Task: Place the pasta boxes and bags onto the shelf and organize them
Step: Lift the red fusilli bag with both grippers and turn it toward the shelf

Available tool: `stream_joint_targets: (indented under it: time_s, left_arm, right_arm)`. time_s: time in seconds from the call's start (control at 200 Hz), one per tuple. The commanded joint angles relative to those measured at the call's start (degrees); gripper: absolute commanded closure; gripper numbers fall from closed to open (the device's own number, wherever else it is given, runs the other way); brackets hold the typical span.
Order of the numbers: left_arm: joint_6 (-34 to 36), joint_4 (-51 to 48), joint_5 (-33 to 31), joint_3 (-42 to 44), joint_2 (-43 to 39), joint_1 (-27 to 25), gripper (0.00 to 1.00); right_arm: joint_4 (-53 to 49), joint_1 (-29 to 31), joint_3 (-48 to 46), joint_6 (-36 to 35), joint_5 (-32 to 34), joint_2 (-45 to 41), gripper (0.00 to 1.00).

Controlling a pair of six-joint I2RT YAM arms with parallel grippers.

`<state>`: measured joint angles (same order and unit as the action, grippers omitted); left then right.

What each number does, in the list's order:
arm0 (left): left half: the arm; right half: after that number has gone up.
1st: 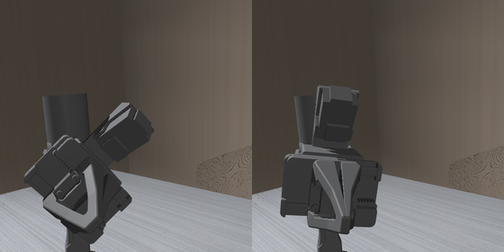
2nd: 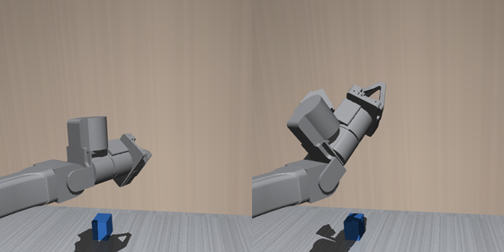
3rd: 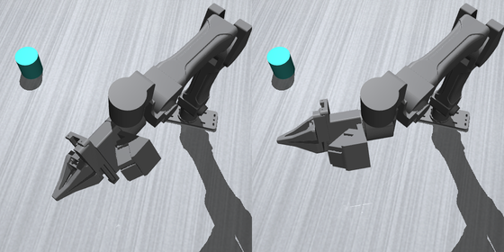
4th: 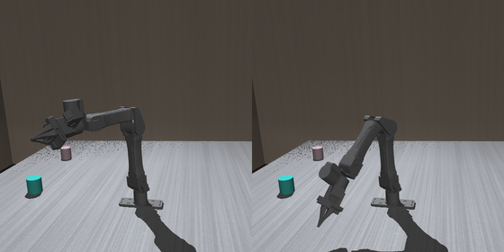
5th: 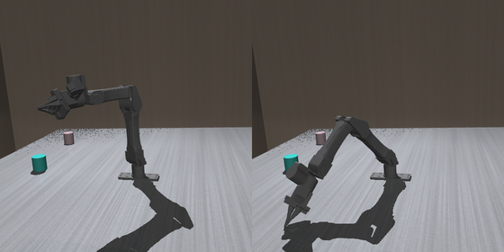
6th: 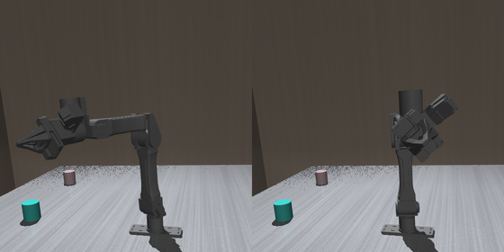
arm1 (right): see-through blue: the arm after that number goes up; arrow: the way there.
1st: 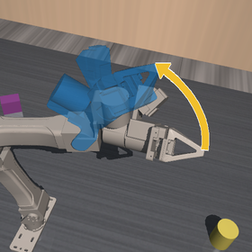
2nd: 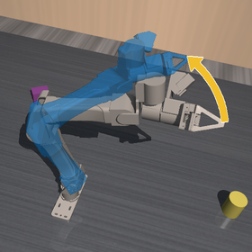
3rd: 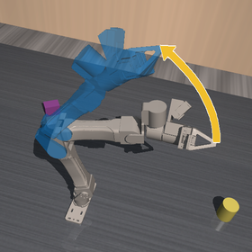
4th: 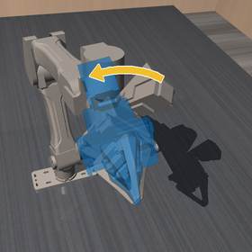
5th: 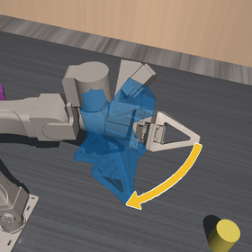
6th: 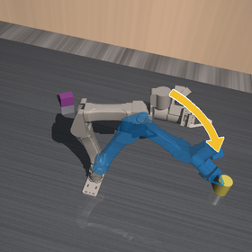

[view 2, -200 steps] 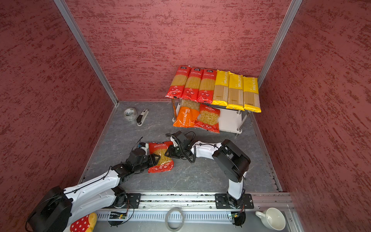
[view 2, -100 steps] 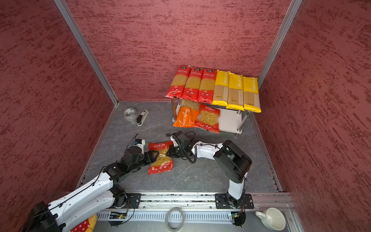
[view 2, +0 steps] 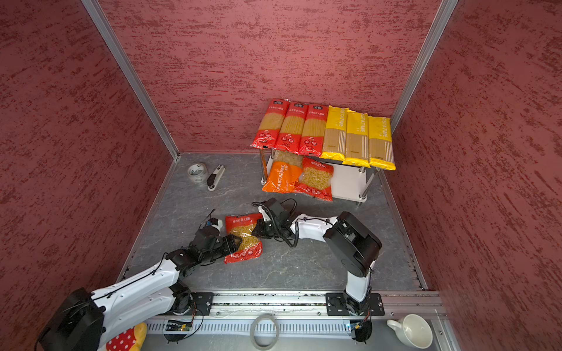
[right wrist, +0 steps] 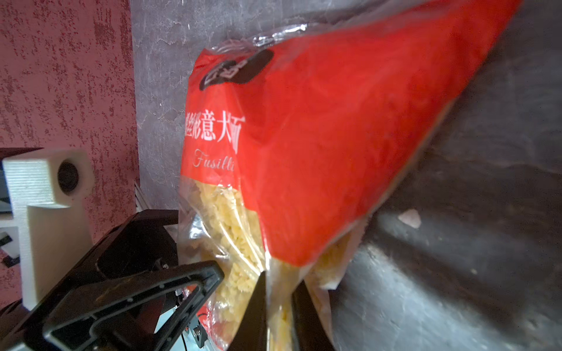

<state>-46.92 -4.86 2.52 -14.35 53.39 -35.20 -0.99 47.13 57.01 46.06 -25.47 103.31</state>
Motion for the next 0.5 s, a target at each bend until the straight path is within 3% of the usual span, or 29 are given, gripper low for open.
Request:
stream_joint_targets:
  time_s: [0.0,0.496]
  left_arm:
    - [0.83,8.54,2.34,-0.81,0.49,-0.93,0.35]
    - [4.10,16.33,5.83,-5.70,2.23,-3.88,0.74]
  right_arm:
    - [2.98,-0.19,-0.76,0.63,-0.46,-0.96,0.88]
    - [-2.61,-2.38,-3.13,-4.81,1.99,-10.84,1.00]
